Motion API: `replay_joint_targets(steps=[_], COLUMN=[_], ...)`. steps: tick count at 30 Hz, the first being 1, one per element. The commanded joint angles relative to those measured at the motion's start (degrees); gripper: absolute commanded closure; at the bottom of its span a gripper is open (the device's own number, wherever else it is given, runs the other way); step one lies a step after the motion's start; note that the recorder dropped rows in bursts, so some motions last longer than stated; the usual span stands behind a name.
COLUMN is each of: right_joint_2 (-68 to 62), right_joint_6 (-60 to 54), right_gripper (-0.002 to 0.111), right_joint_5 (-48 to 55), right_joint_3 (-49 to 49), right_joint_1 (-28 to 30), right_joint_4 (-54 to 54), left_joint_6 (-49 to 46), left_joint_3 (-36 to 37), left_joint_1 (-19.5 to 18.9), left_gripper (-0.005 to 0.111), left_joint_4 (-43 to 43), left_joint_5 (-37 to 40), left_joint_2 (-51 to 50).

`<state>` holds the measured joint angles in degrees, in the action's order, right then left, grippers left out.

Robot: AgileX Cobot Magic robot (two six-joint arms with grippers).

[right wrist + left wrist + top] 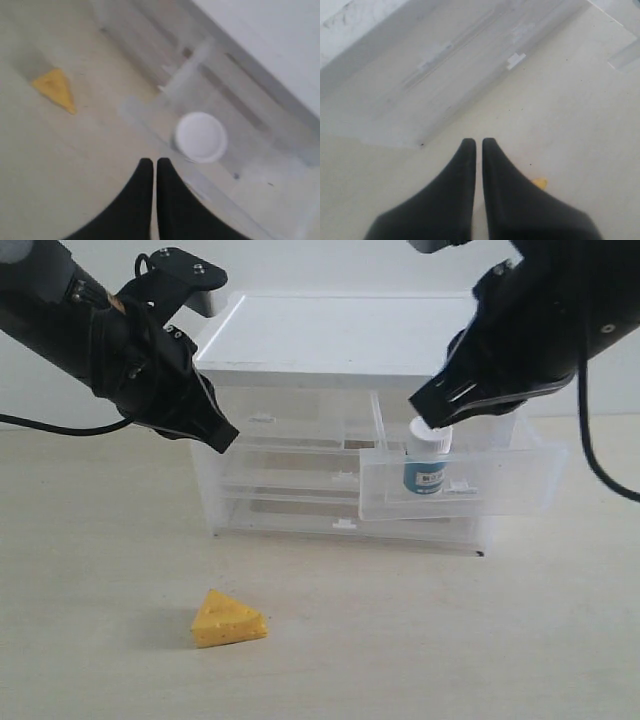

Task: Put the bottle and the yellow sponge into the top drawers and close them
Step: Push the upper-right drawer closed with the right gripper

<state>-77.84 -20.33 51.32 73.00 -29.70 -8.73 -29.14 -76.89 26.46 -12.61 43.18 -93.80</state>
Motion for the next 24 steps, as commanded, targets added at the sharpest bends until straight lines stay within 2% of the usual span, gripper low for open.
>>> replay_joint_targets(steps=[1,6,13,17,24], right_joint_2=[-4.83,-8.01,-10.86,-10.94,-10.94], right_joint_6=[-6.37,-6.37,0.51,7.42,10.81], right_gripper=[0.108,0.108,0.108,0.108,0.108], right_joint_5=[-1.83,-6.54,-13.51,-12.48,-9.36], right_joint_3=[0.28,0.28,0.28,0.28,0.28], right_joint_1=[-0.01,-0.01,-0.01,-0.01,-0.01], right_joint_4=[-8.67,-8.25,4.72,15.0,20.14], left_joint_6=[0.48,0.63,0.63,0.63,0.62], left_joint_3=[0.29,0.29,0.29,0.29,0.29], left_joint_1=[-0.21,-0.21,-0.21,-0.21,-0.21], left_gripper=[0.103,0.103,0.103,0.103,0.103], left_joint_4=[-0.48,-0.48,-0.48,-0.48,-0.48], left_joint_5=[0.18,0.18,0.18,0.18,-0.06], left_joint_2=[0.33,0.33,0.33,0.33,0.33])
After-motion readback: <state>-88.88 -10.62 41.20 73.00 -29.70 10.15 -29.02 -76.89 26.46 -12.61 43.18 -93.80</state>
